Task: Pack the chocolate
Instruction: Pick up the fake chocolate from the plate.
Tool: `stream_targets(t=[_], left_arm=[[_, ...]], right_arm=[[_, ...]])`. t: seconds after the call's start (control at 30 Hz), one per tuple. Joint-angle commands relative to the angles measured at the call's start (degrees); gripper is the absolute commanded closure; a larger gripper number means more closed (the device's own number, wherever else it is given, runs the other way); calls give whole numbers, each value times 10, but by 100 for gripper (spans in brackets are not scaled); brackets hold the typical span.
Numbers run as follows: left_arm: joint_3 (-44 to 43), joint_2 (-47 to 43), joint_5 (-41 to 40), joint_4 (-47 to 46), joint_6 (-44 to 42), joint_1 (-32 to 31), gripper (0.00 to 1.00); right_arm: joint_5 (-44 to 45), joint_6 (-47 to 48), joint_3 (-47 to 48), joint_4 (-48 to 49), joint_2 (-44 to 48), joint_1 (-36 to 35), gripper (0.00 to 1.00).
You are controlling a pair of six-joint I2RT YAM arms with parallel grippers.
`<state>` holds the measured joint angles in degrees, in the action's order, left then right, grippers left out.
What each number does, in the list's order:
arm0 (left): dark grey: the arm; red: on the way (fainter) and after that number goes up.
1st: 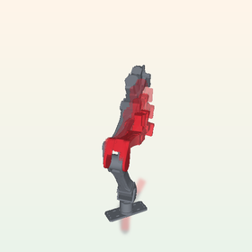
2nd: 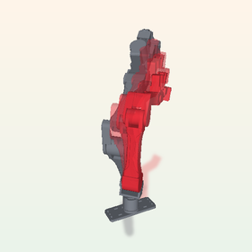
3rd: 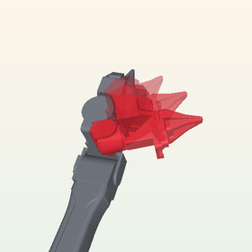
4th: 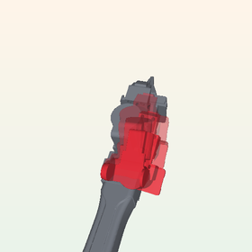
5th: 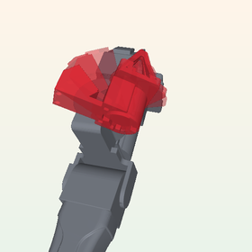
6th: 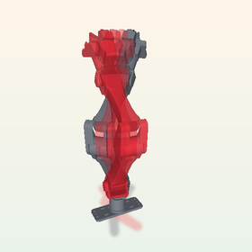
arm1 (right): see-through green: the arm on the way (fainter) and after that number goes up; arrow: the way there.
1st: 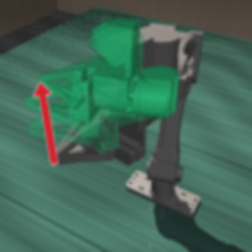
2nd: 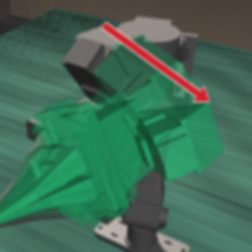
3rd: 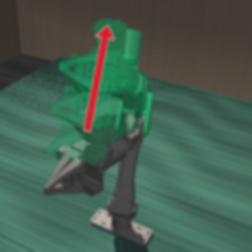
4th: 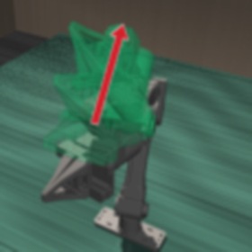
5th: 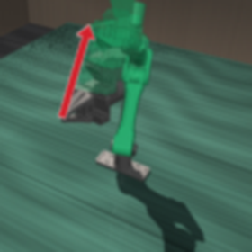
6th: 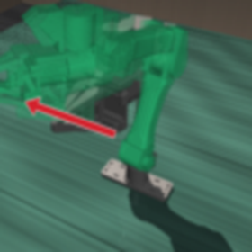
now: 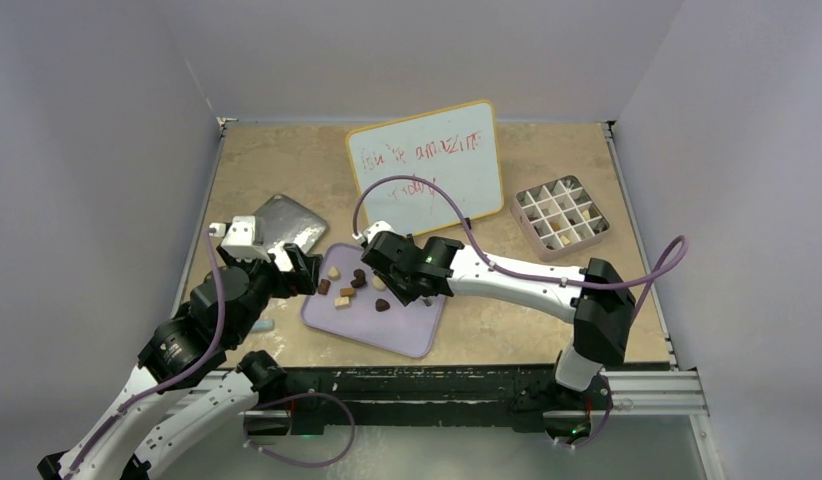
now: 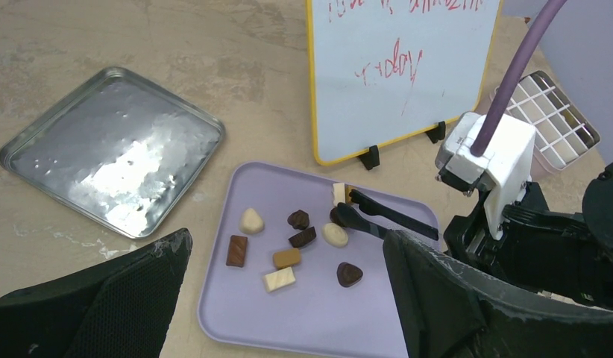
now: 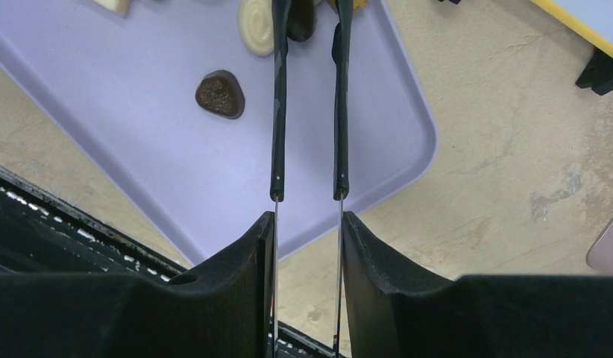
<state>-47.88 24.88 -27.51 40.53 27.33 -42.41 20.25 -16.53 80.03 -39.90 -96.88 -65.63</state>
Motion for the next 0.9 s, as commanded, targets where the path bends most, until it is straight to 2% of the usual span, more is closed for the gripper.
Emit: stream_targets(t=[0.0,0.5,0.87], left_arm=[[3,0,-3,-8,-11,0,0],[5,-4,-5,-10,-14,0,0],[5,-4,-2,-10,-16,0,0]], right_arm=[[6,11,10,20,2,13,63],[-34,10,12,42,-31,18,64],[-31,-19,36,-26,-25,16,64]])
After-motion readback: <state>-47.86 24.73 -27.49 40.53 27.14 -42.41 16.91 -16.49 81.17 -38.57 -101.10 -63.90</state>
